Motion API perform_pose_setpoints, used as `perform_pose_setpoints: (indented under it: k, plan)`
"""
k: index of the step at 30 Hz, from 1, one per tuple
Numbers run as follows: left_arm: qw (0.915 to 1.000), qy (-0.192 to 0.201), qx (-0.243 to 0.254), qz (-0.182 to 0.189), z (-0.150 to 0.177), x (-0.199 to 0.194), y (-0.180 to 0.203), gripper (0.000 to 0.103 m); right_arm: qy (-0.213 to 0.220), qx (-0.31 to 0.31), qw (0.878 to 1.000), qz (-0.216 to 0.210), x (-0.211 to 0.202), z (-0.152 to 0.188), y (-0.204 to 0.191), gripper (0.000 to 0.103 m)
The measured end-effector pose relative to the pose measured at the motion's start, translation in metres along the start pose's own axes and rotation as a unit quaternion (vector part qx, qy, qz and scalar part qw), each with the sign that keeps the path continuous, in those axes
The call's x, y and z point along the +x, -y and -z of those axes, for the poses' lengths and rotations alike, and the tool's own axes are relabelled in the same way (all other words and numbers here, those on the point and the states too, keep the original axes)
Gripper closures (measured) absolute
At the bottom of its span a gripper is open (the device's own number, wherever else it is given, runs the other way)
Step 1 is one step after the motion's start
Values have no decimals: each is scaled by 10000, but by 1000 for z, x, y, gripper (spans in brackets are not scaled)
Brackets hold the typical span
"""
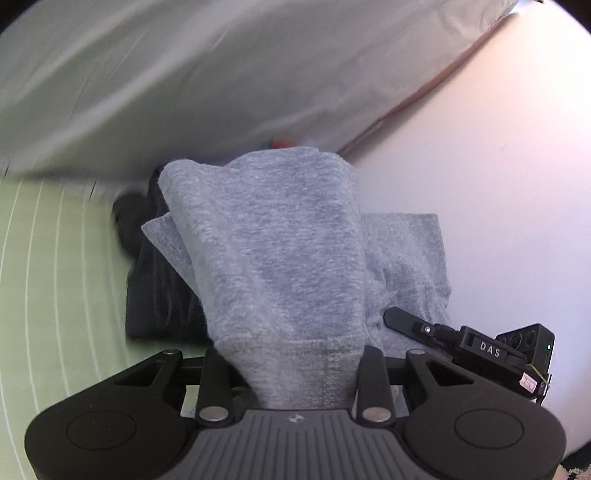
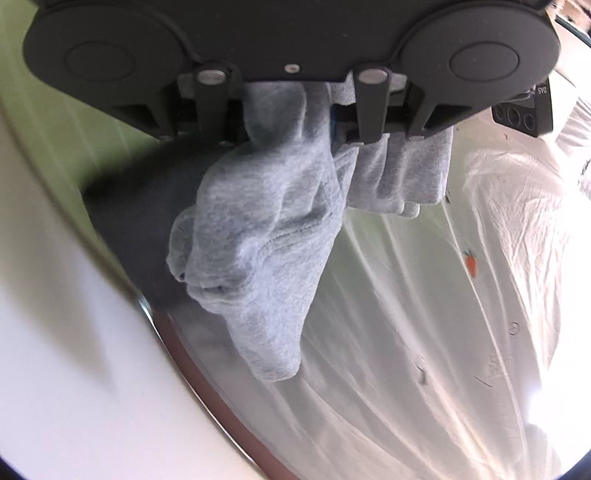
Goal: Fold clothes
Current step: 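Carry the folded hoodie with both grippers onto the black garment stack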
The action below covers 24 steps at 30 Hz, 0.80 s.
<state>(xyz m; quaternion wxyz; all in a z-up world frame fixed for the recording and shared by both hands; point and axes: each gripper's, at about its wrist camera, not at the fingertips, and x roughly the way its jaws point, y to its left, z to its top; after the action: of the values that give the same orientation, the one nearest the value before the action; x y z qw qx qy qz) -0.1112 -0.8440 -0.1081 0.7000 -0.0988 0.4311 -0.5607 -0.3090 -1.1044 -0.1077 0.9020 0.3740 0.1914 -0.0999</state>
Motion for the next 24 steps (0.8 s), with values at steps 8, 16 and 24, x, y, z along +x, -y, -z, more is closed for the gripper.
perform_pose_setpoints:
  k: [8,16,24]
  plan:
    - [9616,162,1554,-2254,-56,81,-12,30,259,-1754,9693,1703,86,-69,-11,30]
    - [9557,99,1071,-2740,-34,84,-55,4,923,-3682,8794,2872,128,-24,-42,8]
    - [9658,194,393,-2555,-29,68,-84,2,-111,-1842,9483,2580,152,-25,6,4]
